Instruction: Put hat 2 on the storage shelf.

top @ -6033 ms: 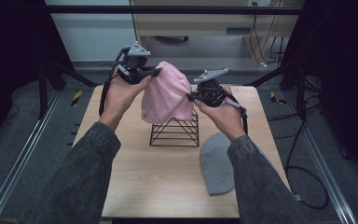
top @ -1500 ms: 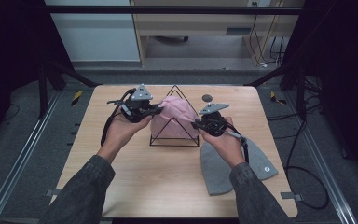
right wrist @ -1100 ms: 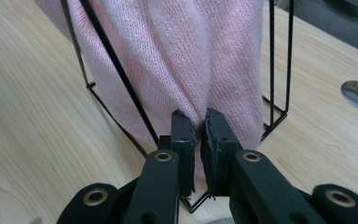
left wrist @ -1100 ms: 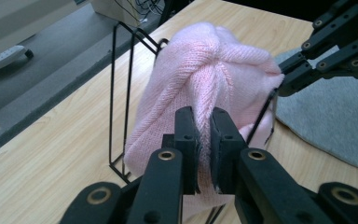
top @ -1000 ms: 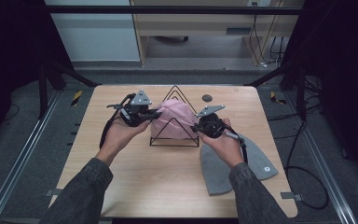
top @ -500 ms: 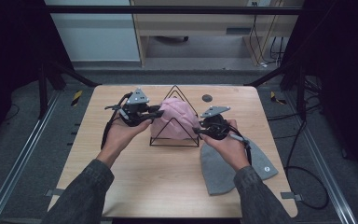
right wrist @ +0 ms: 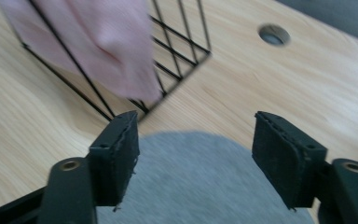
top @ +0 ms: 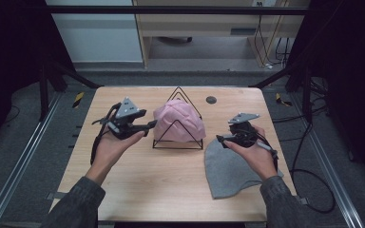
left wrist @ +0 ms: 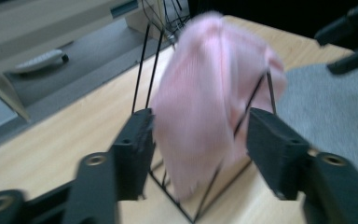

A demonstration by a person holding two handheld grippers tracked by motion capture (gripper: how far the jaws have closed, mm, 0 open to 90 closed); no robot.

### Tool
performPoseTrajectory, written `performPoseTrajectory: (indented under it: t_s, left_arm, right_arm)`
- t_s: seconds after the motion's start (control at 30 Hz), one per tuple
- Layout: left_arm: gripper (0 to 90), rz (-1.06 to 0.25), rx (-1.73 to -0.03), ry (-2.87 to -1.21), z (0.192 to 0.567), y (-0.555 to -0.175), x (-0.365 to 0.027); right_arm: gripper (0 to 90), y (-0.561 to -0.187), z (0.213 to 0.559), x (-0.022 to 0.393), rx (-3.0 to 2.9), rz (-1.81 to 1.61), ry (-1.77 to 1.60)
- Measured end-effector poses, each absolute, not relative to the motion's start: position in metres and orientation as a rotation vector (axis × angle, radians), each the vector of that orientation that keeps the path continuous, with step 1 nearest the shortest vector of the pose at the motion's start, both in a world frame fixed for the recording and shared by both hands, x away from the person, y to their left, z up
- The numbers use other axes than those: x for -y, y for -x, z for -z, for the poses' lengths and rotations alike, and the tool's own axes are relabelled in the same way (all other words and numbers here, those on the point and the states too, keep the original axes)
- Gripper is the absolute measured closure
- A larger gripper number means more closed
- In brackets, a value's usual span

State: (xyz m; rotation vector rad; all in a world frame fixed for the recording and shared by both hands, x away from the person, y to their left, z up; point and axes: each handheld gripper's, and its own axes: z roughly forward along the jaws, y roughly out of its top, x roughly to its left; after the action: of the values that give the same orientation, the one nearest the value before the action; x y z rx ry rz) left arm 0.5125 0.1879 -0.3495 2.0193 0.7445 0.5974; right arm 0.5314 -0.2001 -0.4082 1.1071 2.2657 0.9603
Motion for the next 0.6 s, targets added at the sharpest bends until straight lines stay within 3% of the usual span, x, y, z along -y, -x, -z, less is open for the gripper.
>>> performPoseTrajectory:
  t_s: [0.13, 0.2, 0.23, 0.27, 0.37, 0.6]
  left_arm:
    - [24.2, -0.571, -0.800, -2.058, 0.380, -0.495, -0.203]
    - [17.6, -0.529, -0.835, -2.065, 0.404, -0.482, -0.214]
    - [16.6, -0.529, -0.835, -2.065, 0.404, -0.482, -0.214]
    - [15.4, -0.494, -0.858, -2.051, 0.420, -0.474, -0.220]
    - [13.2, -0.443, -0.889, -2.096, 0.433, -0.467, -0.225]
    - [10.9, -0.415, -0.903, -2.132, 0.446, -0.453, -0.234]
  right_arm:
    - [25.7, -0.535, 0.416, 0.223, -2.264, -0.923, -1.173]
    - [30.4, -0.540, 0.421, 0.241, -2.258, -0.909, -1.241]
    - [30.4, -0.540, 0.421, 0.241, -2.258, -0.909, -1.241]
    - [38.0, -0.545, 0.425, 0.253, -2.257, -0.881, -1.282]
    - [45.0, -0.551, 0.436, 0.265, -2.281, -0.828, -1.342]
    - [45.4, -0.565, 0.458, 0.281, -2.298, -0.774, -1.448]
